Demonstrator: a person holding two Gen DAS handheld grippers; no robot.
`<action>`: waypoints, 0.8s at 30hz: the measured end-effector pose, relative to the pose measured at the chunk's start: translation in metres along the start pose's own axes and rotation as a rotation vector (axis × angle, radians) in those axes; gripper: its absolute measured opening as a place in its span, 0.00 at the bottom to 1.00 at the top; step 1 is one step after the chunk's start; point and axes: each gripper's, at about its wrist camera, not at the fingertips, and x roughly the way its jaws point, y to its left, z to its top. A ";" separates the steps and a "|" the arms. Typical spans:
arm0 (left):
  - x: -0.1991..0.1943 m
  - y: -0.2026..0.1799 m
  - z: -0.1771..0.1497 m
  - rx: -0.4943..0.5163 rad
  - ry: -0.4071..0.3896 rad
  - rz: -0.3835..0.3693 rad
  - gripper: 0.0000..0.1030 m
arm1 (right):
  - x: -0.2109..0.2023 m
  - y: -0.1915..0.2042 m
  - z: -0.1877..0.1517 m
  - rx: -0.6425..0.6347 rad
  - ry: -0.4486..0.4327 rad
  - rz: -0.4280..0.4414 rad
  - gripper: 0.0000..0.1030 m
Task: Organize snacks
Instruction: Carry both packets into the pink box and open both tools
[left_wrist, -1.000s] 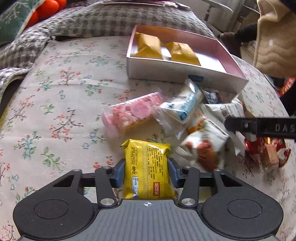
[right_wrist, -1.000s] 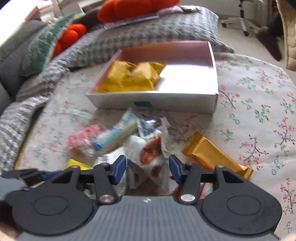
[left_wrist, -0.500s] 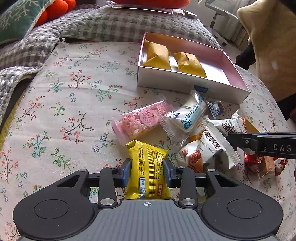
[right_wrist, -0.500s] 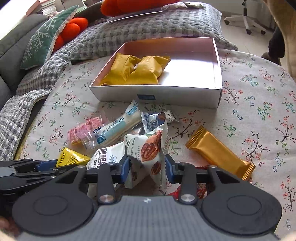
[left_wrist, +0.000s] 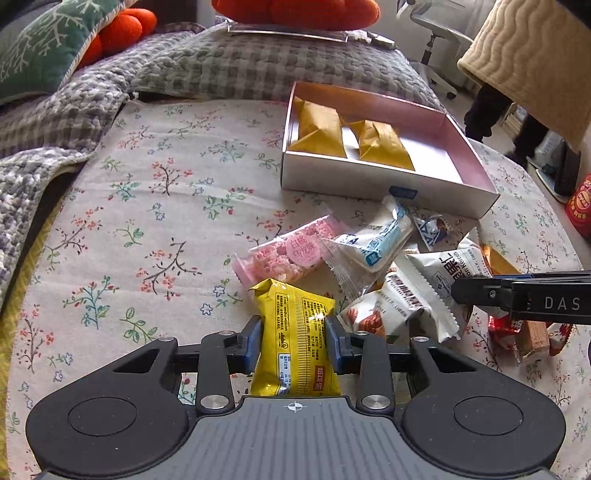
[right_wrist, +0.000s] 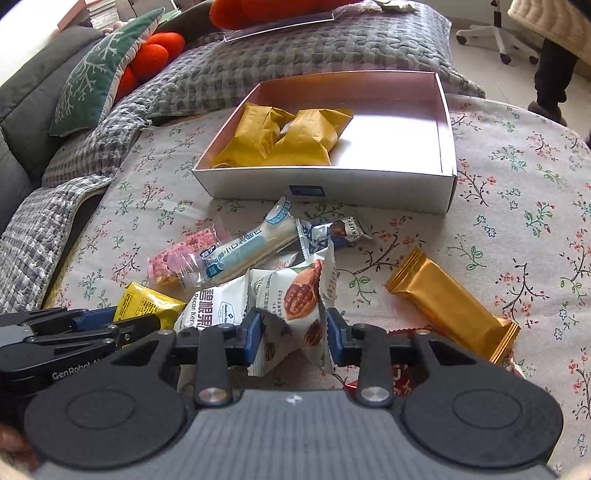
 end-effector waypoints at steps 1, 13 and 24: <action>-0.002 -0.001 0.000 0.005 -0.007 0.001 0.32 | -0.001 0.000 0.000 0.001 -0.003 0.003 0.32; -0.023 0.005 0.016 -0.015 -0.090 -0.032 0.32 | -0.017 -0.005 0.003 0.033 -0.044 0.047 0.32; -0.016 -0.015 0.073 -0.060 -0.156 -0.164 0.32 | -0.029 -0.021 0.024 0.089 -0.134 0.006 0.32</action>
